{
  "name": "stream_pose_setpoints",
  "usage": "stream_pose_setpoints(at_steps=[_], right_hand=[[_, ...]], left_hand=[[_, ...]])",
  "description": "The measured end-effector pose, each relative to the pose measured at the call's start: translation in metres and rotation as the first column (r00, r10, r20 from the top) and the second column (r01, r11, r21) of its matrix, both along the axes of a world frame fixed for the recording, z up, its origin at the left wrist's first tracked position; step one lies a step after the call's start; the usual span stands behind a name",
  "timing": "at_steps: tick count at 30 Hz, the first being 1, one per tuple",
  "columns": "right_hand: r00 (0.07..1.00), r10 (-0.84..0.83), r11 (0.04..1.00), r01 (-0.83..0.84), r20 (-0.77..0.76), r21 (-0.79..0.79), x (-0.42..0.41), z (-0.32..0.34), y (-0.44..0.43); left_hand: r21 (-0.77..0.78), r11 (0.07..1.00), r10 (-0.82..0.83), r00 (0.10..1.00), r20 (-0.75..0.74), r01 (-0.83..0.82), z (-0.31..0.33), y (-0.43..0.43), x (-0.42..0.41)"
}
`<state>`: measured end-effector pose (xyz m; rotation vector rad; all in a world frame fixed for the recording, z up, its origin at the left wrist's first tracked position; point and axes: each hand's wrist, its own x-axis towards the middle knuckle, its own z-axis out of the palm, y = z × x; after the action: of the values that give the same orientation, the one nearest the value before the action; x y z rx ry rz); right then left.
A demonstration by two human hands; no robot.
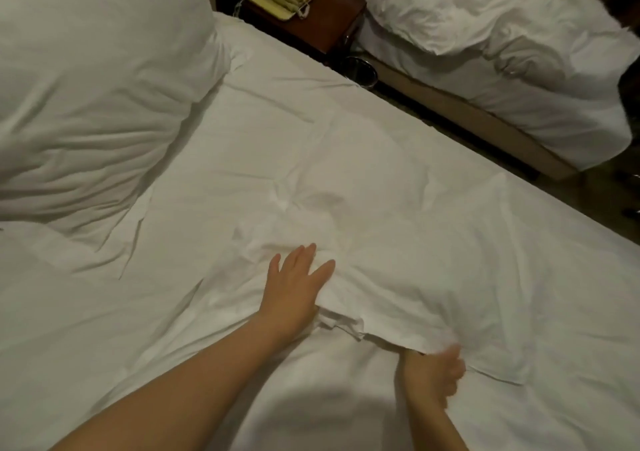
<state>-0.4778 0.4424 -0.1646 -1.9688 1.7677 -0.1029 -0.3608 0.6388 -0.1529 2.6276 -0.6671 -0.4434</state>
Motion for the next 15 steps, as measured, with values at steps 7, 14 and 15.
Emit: stream_pose_setpoints(at_steps=[7,14,15], right_hand=[[0.81,-0.123,0.974,-0.011,0.574,0.225,0.062,0.0,-0.019],[0.783,0.052,0.955,-0.221,0.62,0.199,0.1,0.014,-0.022],[0.768,0.073,0.947,-0.253,0.636,0.197,0.107,0.017,-0.02]], left_hand=[[0.104,0.979,-0.176,0.984,0.004,0.175,0.014,-0.063,0.003],[0.101,0.993,-0.059,0.998,-0.007,0.06,-0.002,-0.085,0.042],[0.088,0.995,-0.049,0.999,-0.006,0.049,-0.002,-0.086,0.05]])
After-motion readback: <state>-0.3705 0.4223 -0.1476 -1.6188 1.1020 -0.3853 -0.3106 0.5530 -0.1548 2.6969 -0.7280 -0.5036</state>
